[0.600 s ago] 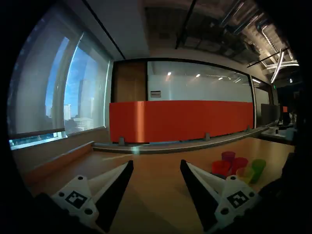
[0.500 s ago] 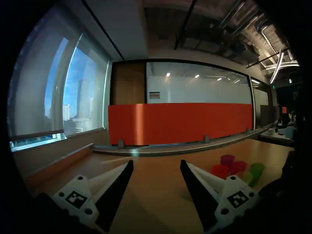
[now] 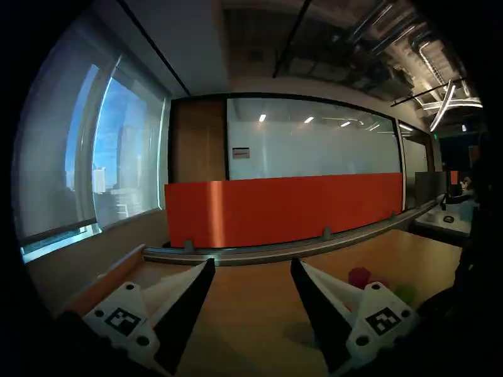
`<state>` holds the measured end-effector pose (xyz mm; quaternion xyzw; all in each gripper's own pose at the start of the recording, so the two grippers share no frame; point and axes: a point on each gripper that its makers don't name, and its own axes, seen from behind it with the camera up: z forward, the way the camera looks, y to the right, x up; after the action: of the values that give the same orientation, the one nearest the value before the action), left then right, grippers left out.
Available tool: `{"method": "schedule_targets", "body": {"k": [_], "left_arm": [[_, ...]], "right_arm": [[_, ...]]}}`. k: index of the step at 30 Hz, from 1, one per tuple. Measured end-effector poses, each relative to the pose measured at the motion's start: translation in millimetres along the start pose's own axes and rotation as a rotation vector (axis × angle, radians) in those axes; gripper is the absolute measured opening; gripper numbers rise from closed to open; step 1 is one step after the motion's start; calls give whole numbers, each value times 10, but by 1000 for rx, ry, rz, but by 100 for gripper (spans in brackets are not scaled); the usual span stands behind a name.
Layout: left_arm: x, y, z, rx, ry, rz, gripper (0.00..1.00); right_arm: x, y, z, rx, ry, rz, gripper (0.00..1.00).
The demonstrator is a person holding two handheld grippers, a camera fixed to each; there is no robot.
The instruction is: Pour water
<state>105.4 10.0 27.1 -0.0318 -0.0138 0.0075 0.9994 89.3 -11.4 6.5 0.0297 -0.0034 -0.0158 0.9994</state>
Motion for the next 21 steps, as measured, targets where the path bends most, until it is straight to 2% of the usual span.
{"method": "schedule_targets", "body": {"k": [5, 8, 14, 21], "left_arm": [[250, 45, 38, -27, 2, -19, 89], [295, 60, 43, -35, -4, -28, 89], [331, 97, 69, -65, -13, -14, 89], [310, 276, 76, -166, -36, -6, 89]], "right_arm": [[197, 12, -8, 14, 2, 46, 99], [237, 17, -18, 27, 6, 63, 99], [214, -11, -31, 63, -13, 53, 99], [197, -153, -24, 173, -25, 19, 99]]}}
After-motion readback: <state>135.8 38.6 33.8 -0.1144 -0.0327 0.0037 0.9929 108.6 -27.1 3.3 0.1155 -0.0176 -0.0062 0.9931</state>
